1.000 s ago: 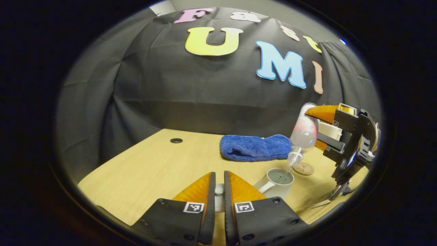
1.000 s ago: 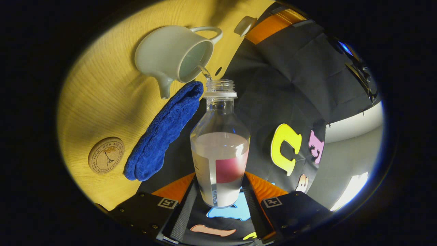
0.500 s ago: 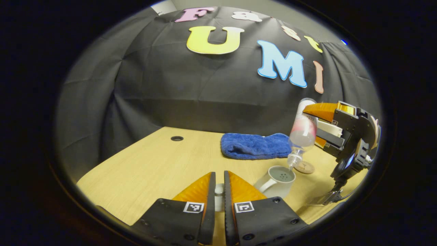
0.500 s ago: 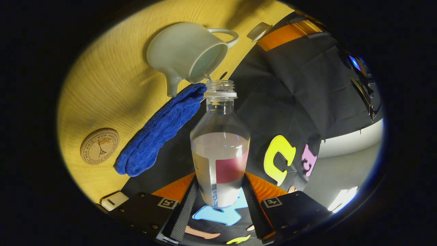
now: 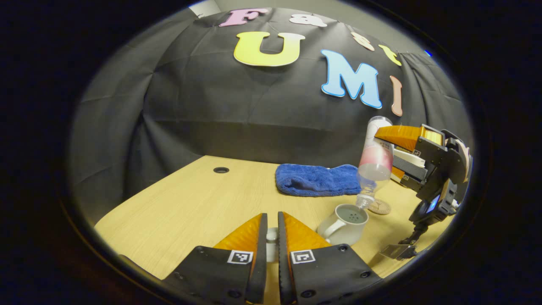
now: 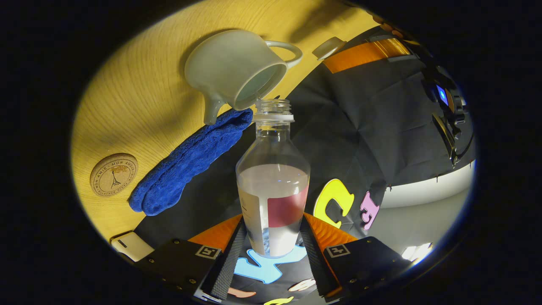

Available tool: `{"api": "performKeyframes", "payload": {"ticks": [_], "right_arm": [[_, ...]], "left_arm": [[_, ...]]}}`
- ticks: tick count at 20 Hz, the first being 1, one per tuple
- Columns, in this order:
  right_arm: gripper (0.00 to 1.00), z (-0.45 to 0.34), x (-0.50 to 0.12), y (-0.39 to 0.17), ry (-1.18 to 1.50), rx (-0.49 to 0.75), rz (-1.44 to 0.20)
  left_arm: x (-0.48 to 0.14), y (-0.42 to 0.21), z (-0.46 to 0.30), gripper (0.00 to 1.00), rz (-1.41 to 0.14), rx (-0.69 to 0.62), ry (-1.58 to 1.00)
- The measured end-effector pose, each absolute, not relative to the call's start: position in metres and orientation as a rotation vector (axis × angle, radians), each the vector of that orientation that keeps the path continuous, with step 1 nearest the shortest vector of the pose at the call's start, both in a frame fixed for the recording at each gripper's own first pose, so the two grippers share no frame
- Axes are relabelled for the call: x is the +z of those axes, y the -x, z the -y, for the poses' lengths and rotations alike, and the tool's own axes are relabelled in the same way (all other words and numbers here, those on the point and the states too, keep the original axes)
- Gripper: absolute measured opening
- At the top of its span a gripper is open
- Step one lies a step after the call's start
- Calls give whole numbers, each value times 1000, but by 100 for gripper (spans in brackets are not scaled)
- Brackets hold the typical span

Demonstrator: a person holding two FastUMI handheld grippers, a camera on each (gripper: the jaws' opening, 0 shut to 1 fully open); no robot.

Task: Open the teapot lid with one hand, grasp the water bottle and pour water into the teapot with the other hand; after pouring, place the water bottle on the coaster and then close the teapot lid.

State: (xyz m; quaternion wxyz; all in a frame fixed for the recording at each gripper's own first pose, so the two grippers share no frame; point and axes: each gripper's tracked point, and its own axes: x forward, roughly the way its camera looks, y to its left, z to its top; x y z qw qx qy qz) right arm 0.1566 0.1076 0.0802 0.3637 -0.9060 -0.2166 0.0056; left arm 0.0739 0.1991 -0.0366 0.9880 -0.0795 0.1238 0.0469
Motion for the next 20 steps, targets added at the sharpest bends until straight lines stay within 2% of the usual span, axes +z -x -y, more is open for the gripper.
{"api": "performKeyframes", "payload": {"ticks": [6, 11, 20], "right_arm": [[75, -108, 78, -160, 2325, 22, 563], [75, -78, 51, -167, 2081, 126, 334], [76, -55, 23, -164, 1231, 315, -38]], "left_arm": [[-37, -74, -199, 20, -250, 93, 161], [-34, -74, -199, 19, -244, 93, 165], [-26, -72, -200, 19, -236, 100, 161]]}}
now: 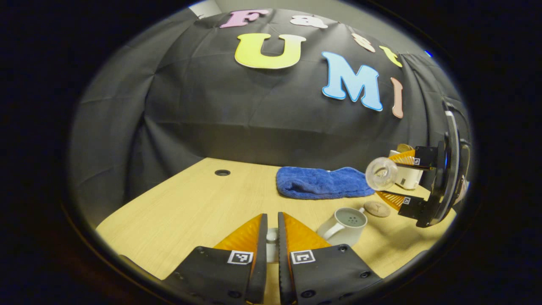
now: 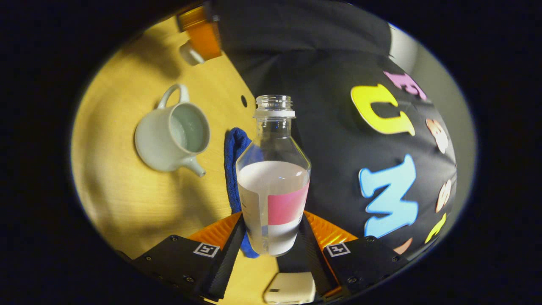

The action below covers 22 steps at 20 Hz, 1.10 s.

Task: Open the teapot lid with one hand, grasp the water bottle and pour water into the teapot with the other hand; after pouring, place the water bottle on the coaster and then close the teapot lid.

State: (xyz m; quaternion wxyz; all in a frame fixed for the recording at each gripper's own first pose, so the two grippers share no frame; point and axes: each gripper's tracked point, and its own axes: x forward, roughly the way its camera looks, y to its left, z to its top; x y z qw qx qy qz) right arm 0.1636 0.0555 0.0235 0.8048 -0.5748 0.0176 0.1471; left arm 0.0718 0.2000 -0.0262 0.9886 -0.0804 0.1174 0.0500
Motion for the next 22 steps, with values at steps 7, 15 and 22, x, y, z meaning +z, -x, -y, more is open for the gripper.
{"api": "performKeyframes", "payload": {"ticks": [7, 15, 22], "right_arm": [[76, -32, 19, -166, 602, 369, -220], [76, 4, -10, -181, 236, 333, -328], [76, 8, -25, -191, 76, 331, -341]], "left_arm": [[-19, -73, -192, 20, -224, 95, 171], [-13, -74, -184, 19, -220, 85, 164], [-8, -74, -179, 19, -218, 82, 162]]}}
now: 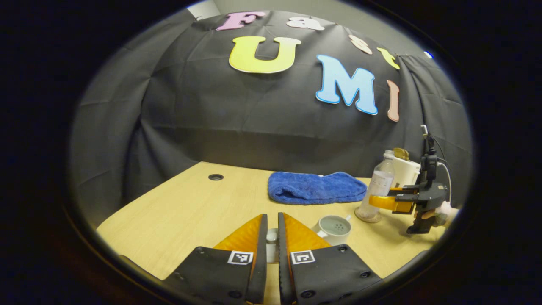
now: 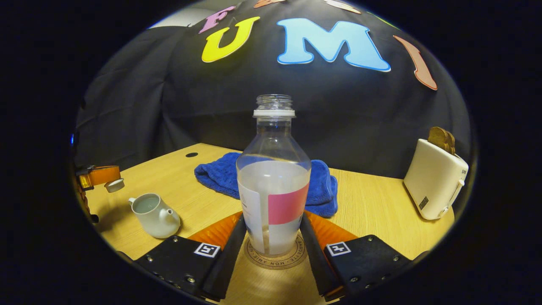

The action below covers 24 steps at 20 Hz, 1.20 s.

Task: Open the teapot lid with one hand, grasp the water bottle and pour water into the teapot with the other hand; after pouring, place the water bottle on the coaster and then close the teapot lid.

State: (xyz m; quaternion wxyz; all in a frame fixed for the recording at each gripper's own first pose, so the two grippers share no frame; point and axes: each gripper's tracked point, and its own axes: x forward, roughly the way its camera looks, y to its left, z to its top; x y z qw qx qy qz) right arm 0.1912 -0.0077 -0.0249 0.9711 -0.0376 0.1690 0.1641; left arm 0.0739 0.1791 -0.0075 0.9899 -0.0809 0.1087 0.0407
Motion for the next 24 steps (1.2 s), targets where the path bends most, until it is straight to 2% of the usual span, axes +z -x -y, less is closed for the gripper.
{"api": "performKeyframes", "payload": {"ticks": [4, 5, 6, 7, 16, 24], "right_arm": [[78, 9, -34, -184, 76, 335, -366], [81, 9, -36, -182, 70, 334, -371], [98, 11, -36, -179, 71, 329, -366], [99, 14, -34, -178, 78, 320, -356], [99, 46, 14, -134, 150, 228, -220], [99, 48, 31, -94, 129, 249, -174]], "left_arm": [[0, -77, -171, 19, -213, 71, 166], [-1, -78, -168, 19, -211, 66, 164], [2, -79, -165, 19, -206, 61, 161], [5, -80, -161, 19, -203, 54, 156], [25, -113, -105, 19, -148, -32, 106], [-1, -138, -75, 19, -190, -51, 51]]}}
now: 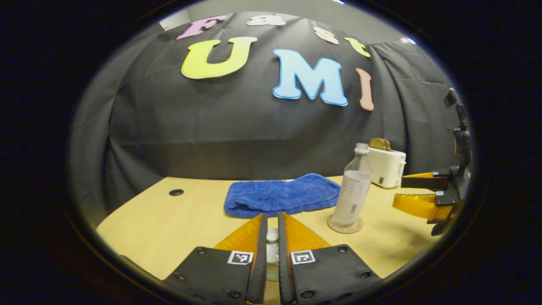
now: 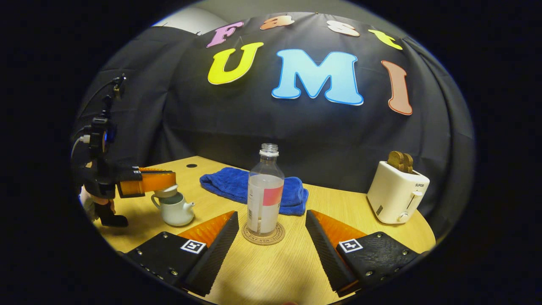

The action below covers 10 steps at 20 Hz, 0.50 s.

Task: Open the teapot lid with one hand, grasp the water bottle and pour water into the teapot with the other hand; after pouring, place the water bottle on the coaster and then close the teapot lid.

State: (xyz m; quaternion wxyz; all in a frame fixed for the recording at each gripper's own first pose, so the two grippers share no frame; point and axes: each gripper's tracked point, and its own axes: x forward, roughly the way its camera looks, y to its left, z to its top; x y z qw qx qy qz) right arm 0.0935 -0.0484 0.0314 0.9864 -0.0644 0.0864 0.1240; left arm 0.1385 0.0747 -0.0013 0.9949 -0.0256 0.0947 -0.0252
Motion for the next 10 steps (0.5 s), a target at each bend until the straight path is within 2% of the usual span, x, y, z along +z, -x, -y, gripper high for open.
{"api": "performKeyframes", "payload": {"ticks": [10], "right_arm": [[99, 62, 26, -90, 48, 237, -182]], "left_arm": [[-11, -146, -66, 19, -195, -34, 18]]}}
